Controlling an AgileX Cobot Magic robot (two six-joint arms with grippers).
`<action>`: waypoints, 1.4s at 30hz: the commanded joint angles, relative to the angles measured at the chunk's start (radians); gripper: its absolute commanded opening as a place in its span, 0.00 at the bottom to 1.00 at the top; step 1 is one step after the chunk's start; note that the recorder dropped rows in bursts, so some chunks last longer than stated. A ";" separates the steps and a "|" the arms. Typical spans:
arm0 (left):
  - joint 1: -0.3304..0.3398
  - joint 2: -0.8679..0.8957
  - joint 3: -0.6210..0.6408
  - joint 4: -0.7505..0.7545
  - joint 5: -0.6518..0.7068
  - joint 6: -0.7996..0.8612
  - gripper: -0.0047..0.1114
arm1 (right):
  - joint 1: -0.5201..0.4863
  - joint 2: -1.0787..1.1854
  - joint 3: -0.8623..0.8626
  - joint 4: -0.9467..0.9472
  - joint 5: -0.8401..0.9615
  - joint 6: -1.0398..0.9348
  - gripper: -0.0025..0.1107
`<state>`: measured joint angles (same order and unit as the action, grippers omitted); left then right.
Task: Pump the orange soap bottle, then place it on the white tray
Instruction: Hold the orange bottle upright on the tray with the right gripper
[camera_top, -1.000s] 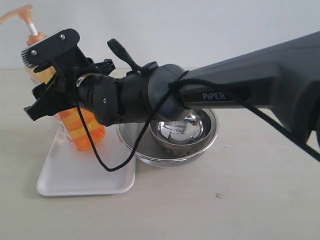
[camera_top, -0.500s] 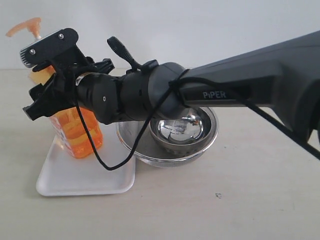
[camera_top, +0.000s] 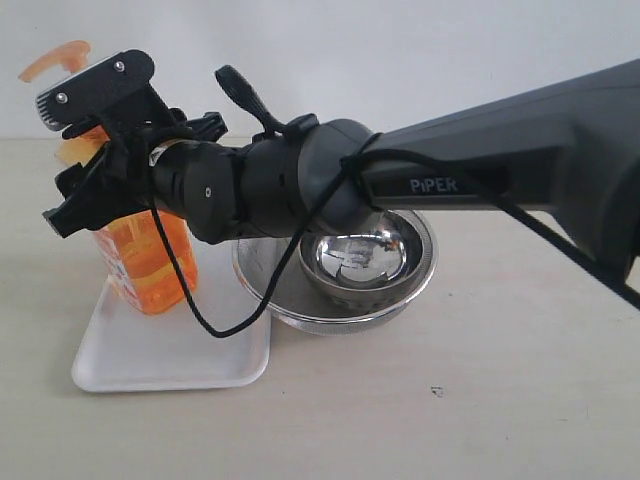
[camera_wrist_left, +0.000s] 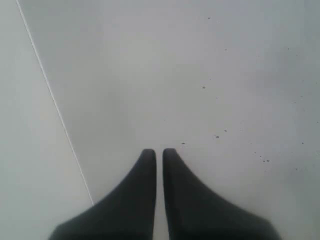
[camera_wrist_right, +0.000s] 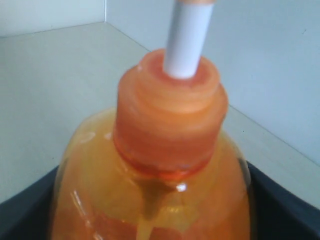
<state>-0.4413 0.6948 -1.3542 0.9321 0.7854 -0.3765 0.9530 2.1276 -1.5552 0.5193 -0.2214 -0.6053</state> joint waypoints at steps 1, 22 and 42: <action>0.001 -0.001 -0.006 -0.009 -0.001 0.003 0.08 | -0.002 -0.073 -0.014 -0.005 -0.033 -0.033 0.64; 0.001 -0.001 -0.006 -0.009 0.001 0.003 0.08 | -0.044 -0.094 -0.011 0.084 0.111 -0.136 0.64; 0.001 -0.001 -0.006 -0.009 0.001 0.003 0.08 | -0.063 -0.094 -0.011 0.098 0.231 -0.102 0.76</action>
<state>-0.4413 0.6948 -1.3542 0.9321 0.7854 -0.3759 0.8978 2.0551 -1.5608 0.6122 0.0000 -0.7201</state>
